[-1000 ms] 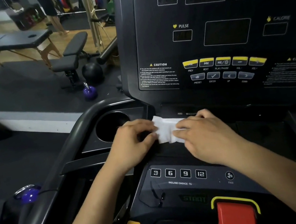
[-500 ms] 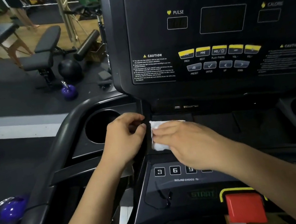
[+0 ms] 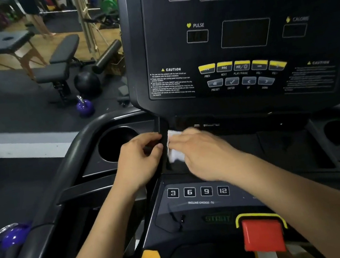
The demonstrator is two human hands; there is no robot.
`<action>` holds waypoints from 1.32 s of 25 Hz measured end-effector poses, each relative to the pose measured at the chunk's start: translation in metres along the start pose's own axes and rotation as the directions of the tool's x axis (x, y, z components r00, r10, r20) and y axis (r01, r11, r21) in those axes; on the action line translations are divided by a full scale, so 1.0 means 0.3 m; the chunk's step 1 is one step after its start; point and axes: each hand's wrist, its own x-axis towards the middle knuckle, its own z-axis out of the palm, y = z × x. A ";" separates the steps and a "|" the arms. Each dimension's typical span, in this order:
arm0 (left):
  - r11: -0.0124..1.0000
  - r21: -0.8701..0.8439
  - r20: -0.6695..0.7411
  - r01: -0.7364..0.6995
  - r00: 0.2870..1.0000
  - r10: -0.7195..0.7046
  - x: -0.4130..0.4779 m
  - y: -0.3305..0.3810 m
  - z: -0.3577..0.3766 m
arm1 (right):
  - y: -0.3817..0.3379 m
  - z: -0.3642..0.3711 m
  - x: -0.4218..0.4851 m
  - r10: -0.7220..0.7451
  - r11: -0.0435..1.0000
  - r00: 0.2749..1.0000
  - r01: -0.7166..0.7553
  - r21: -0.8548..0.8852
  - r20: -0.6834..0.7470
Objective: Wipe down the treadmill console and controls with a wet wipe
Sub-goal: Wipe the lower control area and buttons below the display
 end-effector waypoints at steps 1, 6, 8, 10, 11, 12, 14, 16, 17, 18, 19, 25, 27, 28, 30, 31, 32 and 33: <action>1.000 0.011 0.006 -0.004 1.000 0.004 -0.002 0.005 -0.004 | -0.006 0.018 -0.034 -0.064 0.998 0.998 0.064 0.016 0.020; 1.000 0.025 0.005 0.002 1.000 -0.003 -0.008 0.020 -0.010 | 0.035 0.009 -0.047 -0.048 0.999 0.994 0.047 0.019 0.097; 0.999 0.036 -0.008 -0.019 1.000 0.019 -0.010 0.021 -0.007 | 0.033 -0.005 0.005 0.004 0.998 0.995 -0.009 0.054 0.103; 0.996 0.069 -0.015 -0.052 0.998 0.054 -0.015 0.020 -0.003 | -0.014 0.019 -0.027 -0.003 0.986 0.991 -0.019 0.168 0.132; 0.995 0.083 -0.016 -0.064 0.998 0.066 -0.017 0.021 -0.001 | -0.040 0.039 -0.072 -0.040 0.980 0.991 0.014 0.196 0.130; 0.994 0.089 -0.022 -0.067 0.997 0.070 -0.019 0.021 0.002 | -0.059 0.054 -0.118 -0.058 0.979 0.989 0.029 0.202 0.136; 0.996 0.077 -0.048 -0.051 0.997 0.055 -0.008 0.019 0.011 | -0.039 0.051 -0.134 -0.077 0.984 0.989 0.054 0.168 0.130; 0.996 0.071 -0.060 -0.050 0.997 0.054 -0.003 0.018 0.014 | -0.003 0.024 -0.061 -0.021 0.997 0.991 0.011 0.078 0.130; 0.994 0.083 -0.054 -0.069 0.996 0.073 -0.007 0.019 0.016 | 0.007 0.010 -0.031 0.016 0.997 0.991 -0.026 0.077 0.135; 0.990 0.101 -0.051 -0.096 0.993 0.102 -0.010 0.019 0.015 | 0.010 0.003 -0.018 0.017 0.994 0.989 -0.033 0.108 0.150; 0.985 0.124 -0.056 -0.121 0.990 0.128 -0.012 0.016 0.015 | 0.003 0.007 -0.031 -0.003 0.988 0.988 -0.022 0.155 0.157; 0.980 0.177 -0.068 -0.095 0.992 0.109 0.020 0.012 0.036 | 0.003 0.039 -0.100 -0.027 0.984 0.997 0.014 0.177 0.071; 0.981 0.177 -0.062 -0.082 0.994 0.094 0.010 0.009 0.040 | 0.012 0.022 -0.031 0.033 0.994 0.998 -0.039 0.104 0.057; 0.981 0.176 -0.064 -0.080 0.994 0.093 0.005 0.007 0.038 | 0.008 0.024 -0.008 0.040 0.996 0.999 -0.042 0.072 0.036; 0.982 0.174 -0.074 -0.071 0.994 0.085 -0.002 0.003 0.033 | -0.002 0.031 0.009 0.048 0.999 0.999 -0.049 0.013 0.022; 0.983 0.173 -0.077 -0.062 0.994 0.076 -0.002 0.001 0.032 | -0.001 0.033 -0.002 0.065 0.998 0.998 -0.065 -0.016 0.014; 0.983 0.174 -0.077 -0.058 0.994 0.073 -0.001 0.000 0.032 | 0.009 0.031 -0.021 0.097 0.994 0.995 -0.097 -0.039 0.001; 0.982 0.178 -0.075 -0.060 0.994 0.075 0.000 -0.002 0.034 | 0.027 0.024 -0.040 0.138 0.989 0.990 -0.139 -0.054 -0.024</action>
